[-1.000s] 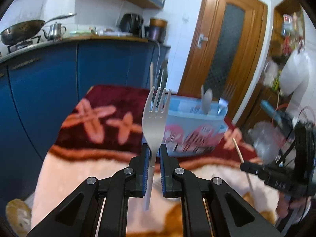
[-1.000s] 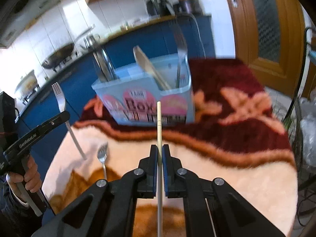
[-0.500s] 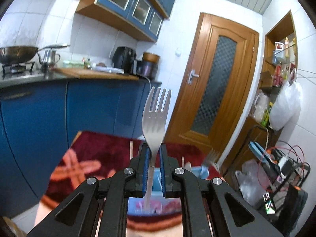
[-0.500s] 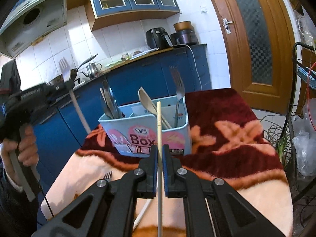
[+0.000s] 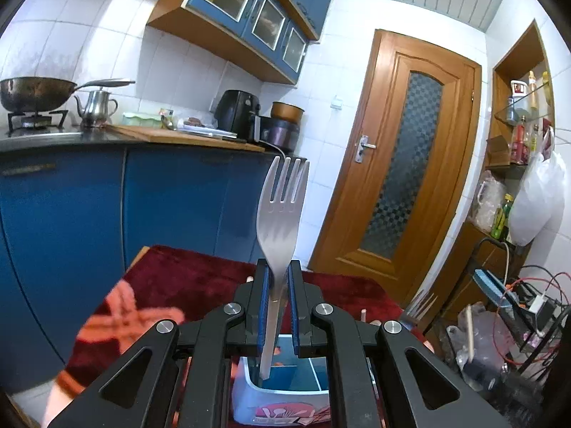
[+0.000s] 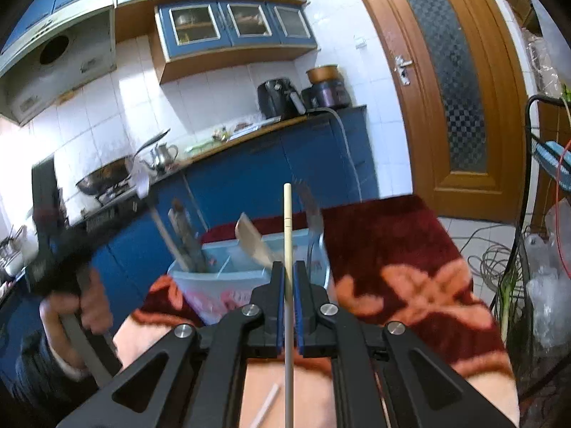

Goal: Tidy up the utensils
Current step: 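Lift the fork with the left tool toward the caddy while the right tool lifts the chopstick, then release the fork into the caddy with the left tool while the right tool releases the chopstick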

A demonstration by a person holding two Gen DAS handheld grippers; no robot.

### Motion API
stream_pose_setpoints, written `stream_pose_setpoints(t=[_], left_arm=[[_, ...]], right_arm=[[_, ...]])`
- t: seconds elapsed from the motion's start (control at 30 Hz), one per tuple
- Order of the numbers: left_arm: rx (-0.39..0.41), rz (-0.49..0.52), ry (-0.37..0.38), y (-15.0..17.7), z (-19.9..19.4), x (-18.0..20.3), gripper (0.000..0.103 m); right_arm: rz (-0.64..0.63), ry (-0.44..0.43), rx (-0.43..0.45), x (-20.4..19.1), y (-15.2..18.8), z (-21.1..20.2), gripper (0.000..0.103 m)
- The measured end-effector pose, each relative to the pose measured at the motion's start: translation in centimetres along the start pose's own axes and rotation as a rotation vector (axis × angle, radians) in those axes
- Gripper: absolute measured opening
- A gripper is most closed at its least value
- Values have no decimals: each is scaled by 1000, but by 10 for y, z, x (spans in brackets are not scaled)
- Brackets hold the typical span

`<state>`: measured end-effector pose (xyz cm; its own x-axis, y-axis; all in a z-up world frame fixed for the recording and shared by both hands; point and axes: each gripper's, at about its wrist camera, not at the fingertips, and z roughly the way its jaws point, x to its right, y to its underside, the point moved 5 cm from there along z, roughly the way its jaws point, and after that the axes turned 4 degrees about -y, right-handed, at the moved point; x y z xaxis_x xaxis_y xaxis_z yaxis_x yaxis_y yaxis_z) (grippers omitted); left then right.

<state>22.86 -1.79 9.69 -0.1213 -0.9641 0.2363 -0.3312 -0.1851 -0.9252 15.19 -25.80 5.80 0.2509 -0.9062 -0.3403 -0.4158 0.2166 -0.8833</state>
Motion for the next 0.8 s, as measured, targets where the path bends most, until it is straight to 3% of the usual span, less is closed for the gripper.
stream_pose_setpoints(t=[0.37, 0.8], left_arm=[[-14, 26, 2, 24, 15, -3, 10], [-40, 23, 16, 34, 23, -5, 10]], right_arm=[[-49, 21, 166, -3, -45, 49, 7], [-205, 106, 279, -14, -57, 84, 7]])
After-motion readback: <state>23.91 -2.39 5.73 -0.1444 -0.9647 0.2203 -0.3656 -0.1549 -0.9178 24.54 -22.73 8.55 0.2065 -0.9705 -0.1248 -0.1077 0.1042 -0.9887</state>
